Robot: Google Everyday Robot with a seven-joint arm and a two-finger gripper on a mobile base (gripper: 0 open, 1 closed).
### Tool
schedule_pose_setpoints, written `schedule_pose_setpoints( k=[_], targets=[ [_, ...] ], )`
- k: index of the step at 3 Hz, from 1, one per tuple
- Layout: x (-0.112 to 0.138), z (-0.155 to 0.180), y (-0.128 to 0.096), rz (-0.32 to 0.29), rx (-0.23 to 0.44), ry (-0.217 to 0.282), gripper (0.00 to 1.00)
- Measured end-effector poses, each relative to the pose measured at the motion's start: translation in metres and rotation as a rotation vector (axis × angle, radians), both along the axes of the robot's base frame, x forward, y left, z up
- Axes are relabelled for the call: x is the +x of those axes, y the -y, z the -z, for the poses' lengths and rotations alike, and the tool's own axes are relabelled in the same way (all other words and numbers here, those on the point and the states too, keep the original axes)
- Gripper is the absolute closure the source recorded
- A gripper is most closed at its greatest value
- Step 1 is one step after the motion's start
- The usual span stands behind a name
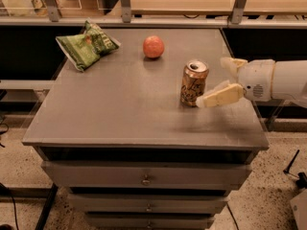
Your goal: Knock orange can over
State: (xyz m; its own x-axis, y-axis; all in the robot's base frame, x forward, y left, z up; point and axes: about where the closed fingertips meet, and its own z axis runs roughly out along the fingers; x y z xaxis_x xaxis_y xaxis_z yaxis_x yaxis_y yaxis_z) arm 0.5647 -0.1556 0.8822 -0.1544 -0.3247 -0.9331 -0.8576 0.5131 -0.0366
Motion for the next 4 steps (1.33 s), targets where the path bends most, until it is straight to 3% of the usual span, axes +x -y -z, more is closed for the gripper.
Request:
schedule_pose_setpoints(
  k=[2, 4],
  targets=[
    [0.012, 0.001, -0.037, -0.045, 0.092, 0.073, 0.00],
    [0.015, 0.009, -0.055, -0.071, 0.104, 0.100, 0.41]
  ],
)
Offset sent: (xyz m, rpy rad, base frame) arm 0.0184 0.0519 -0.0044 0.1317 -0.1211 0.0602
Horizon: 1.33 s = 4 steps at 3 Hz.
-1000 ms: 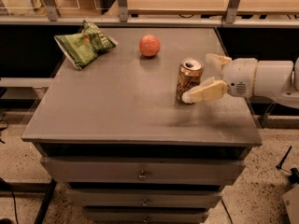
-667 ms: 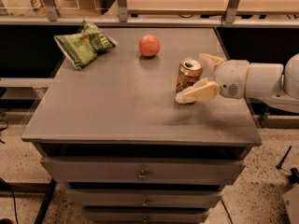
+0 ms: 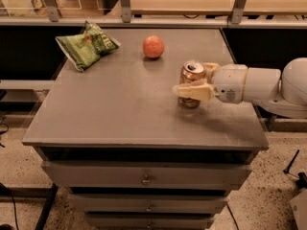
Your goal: Knock orange can over
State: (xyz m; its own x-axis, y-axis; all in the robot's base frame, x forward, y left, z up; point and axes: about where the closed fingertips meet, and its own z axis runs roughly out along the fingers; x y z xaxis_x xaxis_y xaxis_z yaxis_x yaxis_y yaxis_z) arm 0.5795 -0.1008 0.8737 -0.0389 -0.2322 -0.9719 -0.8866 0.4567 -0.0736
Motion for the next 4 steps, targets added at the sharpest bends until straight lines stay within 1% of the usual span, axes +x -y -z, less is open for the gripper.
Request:
schedule_pose_setpoints(
  k=[1, 2, 3, 4],
  targets=[
    [-0.001, 0.002, 0.000, -0.003, -0.001, 0.002, 0.64],
    [0.001, -0.003, 0.001, 0.018, -0.108, -0.022, 0.87],
    [-0.003, -0.027, -0.001, 0.040, -0.341, -0.049, 1.00],
    [-0.010, -0.051, 0.005, 0.059, -0.550, -0.097, 1.00]
  ],
)
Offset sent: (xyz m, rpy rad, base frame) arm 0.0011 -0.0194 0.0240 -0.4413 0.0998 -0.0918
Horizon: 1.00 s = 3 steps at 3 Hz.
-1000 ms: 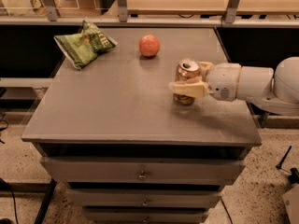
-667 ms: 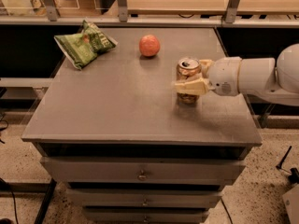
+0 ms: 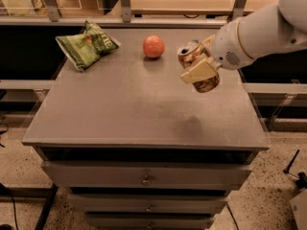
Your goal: Knock orange can over
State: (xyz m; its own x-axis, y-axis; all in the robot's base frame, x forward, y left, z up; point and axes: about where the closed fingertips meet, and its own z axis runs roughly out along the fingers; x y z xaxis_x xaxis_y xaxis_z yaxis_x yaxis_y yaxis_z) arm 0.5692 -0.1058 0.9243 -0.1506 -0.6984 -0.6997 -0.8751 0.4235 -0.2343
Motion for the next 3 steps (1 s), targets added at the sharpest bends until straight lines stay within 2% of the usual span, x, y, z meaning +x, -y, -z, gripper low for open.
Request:
schedule_pose_setpoints(
  k=[1, 2, 3],
  targets=[
    [-0.012, 0.008, 0.000, -0.001, -0.191, -0.075, 1.00],
    [-0.029, 0.035, 0.011, -0.051, -0.420, -0.134, 1.00],
    [-0.040, 0.065, 0.035, -0.089, -0.644, -0.182, 1.00]
  ],
)
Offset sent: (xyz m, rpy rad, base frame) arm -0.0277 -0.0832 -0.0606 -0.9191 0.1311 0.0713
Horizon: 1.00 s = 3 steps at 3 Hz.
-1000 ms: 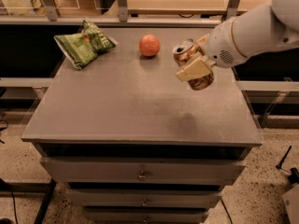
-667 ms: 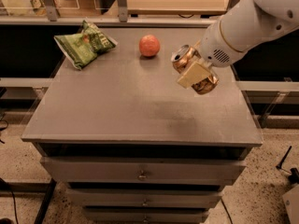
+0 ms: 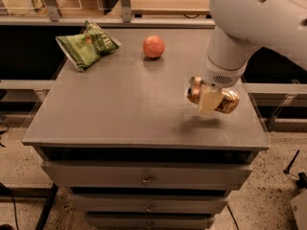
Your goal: Knock orange can over
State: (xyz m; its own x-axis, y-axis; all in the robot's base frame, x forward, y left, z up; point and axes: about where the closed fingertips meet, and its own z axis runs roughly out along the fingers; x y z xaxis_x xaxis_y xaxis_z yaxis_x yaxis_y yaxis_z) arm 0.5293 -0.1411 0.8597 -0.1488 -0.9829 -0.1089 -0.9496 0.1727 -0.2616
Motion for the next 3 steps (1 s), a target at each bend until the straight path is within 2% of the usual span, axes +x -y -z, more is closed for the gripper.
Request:
schedule_pose_setpoints(
  k=[1, 2, 3],
  targets=[
    [-0.001, 0.012, 0.028, -0.025, -0.194, -0.026, 0.82],
    [-0.003, 0.017, 0.043, -0.047, -0.302, -0.063, 0.59],
    [-0.004, 0.017, 0.045, -0.044, -0.306, -0.061, 0.36]
  ],
)
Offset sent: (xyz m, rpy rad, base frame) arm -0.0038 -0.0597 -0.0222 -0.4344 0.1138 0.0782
